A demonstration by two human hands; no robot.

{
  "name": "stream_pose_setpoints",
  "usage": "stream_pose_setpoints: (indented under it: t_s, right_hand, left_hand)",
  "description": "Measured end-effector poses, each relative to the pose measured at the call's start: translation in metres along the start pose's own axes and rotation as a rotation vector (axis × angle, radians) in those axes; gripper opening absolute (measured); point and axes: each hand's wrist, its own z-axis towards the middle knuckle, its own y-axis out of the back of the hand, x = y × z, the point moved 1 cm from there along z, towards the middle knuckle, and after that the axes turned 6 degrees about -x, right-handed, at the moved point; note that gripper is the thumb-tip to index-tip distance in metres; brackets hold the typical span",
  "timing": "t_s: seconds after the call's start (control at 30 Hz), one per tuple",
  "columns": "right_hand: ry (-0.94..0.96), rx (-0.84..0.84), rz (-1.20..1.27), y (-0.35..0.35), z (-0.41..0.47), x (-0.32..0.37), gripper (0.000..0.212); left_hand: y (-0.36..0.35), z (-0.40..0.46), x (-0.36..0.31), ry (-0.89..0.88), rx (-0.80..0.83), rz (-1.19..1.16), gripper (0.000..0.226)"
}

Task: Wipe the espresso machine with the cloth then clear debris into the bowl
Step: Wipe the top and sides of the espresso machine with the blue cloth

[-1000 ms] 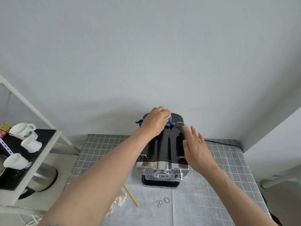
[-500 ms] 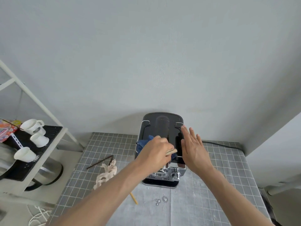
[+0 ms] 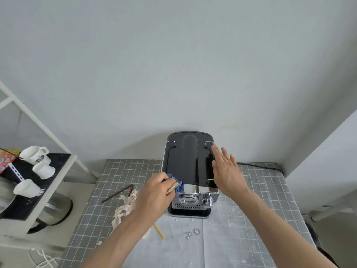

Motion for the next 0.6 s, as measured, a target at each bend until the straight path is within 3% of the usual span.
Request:
stream_pose_setpoints:
  t_s: [0.17, 0.3, 0.43, 0.6]
  right_hand:
    - [-0.012, -0.01, 0.024, -0.001, -0.001, 0.003, 0.056]
    - [-0.019, -0.003, 0.036, 0.0, -0.003, 0.001, 0.056]
    - [-0.025, -0.007, 0.056, -0.002, -0.003, 0.001, 0.056]
    - [-0.031, -0.008, 0.089, -0.004, -0.001, 0.001, 0.056]
  left_hand:
    - [0.007, -0.005, 0.006, -0.001, 0.007, 0.057, 0.017]
    - [0.012, -0.004, 0.026, 0.189, 0.021, 0.124, 0.018]
    - [0.011, -0.018, 0.039, 0.348, -0.013, -0.065, 0.016]
    - [0.017, -0.026, 0.024, 0.329, -0.16, -0.149, 0.019]
